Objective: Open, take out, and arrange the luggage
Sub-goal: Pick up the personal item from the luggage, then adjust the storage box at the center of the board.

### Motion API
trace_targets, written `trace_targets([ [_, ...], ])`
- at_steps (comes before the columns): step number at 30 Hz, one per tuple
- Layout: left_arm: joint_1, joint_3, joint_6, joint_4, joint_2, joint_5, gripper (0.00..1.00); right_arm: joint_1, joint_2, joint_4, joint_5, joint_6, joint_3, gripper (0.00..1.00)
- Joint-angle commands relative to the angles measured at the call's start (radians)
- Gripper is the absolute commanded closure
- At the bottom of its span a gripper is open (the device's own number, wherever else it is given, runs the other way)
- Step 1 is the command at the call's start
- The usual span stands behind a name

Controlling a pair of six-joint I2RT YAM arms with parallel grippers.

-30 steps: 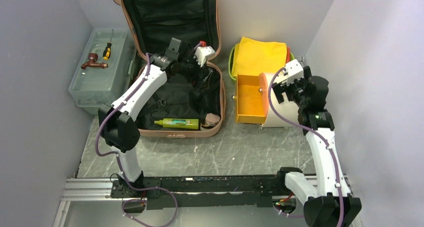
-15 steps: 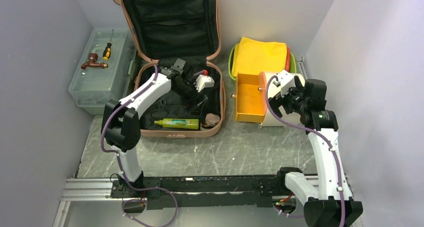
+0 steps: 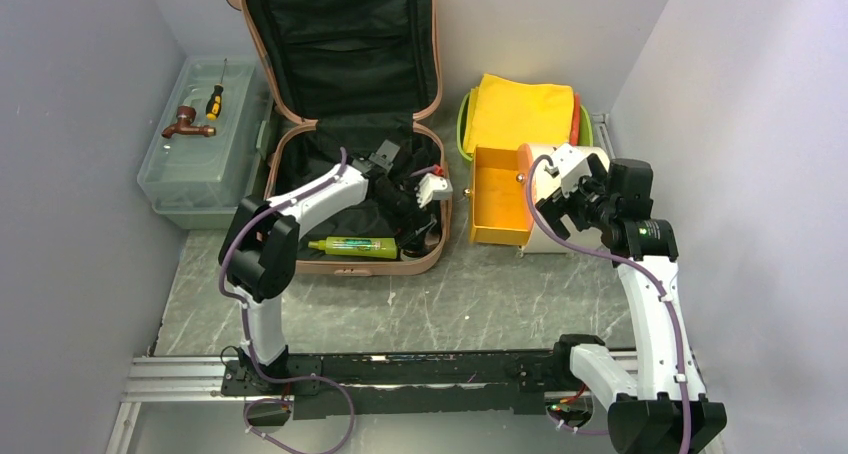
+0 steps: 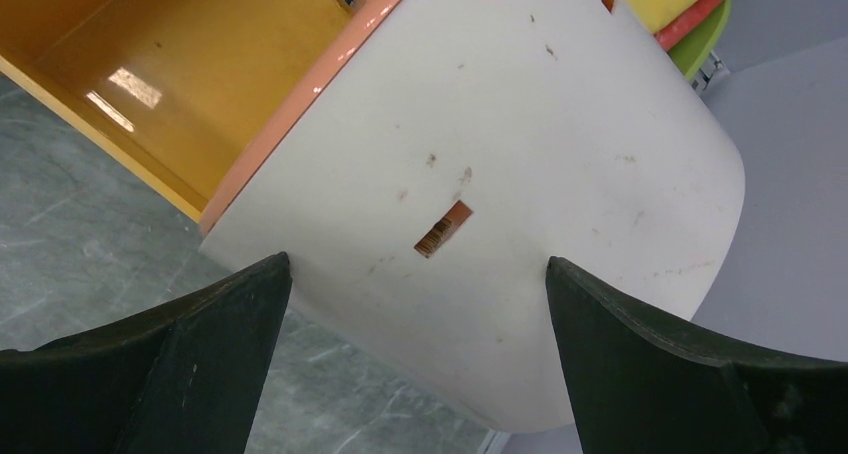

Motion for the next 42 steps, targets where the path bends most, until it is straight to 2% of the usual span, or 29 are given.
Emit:
trace_targets([
  [1,-0.021,-0.007,0.081,0.054,0.001,-0.021,0.0,-0.004,0.034,-0.193,0.096,-0.036,-0.027,0.0],
  [10,-0.022,0.182,-0.04,-0.058,0.142,0.106,0.01,-0.004,0.081,-0.161,0.131,-0.04,0.015,0.0],
  [12,-0.029,0.209,-0.06,-0.065,0.176,0.087,0.01,-0.004,0.094,-0.157,0.131,-0.045,0.021,0.0],
  [15,-0.032,0.247,-0.048,-0.113,0.234,0.063,0.0,-0.004,0.113,-0.158,0.139,-0.06,0.035,0.0],
  [21,-0.032,0.276,0.0,-0.226,0.253,0.076,0.09,-0.004,0.136,-0.15,0.146,-0.08,0.044,0.0],
  [25,-0.024,0.271,-0.003,-0.235,0.228,0.046,0.26,-0.004,0.14,-0.135,0.145,-0.084,0.03,0.0],
  [29,-0.005,0.292,-0.022,-0.266,0.214,0.048,0.52,-0.004,0.143,-0.122,0.154,-0.093,0.02,0.0],
  [32,0.012,0.306,-0.027,-0.284,0.191,0.03,0.77,-0.004,0.142,-0.109,0.163,-0.104,0.009,0.0],
  [34,0.03,0.324,-0.037,-0.288,0.175,0.017,0.88,-0.004,0.141,-0.097,0.169,-0.108,0.0,0.0],
  [39,0.082,0.443,-0.045,-0.32,0.141,-0.017,0.99,-0.005,0.135,-0.077,0.177,-0.103,-0.014,0.0],
  [42,0.101,0.528,-0.041,-0.324,0.124,-0.027,1.0,-0.005,0.135,-0.067,0.189,-0.102,-0.018,0.0],
])
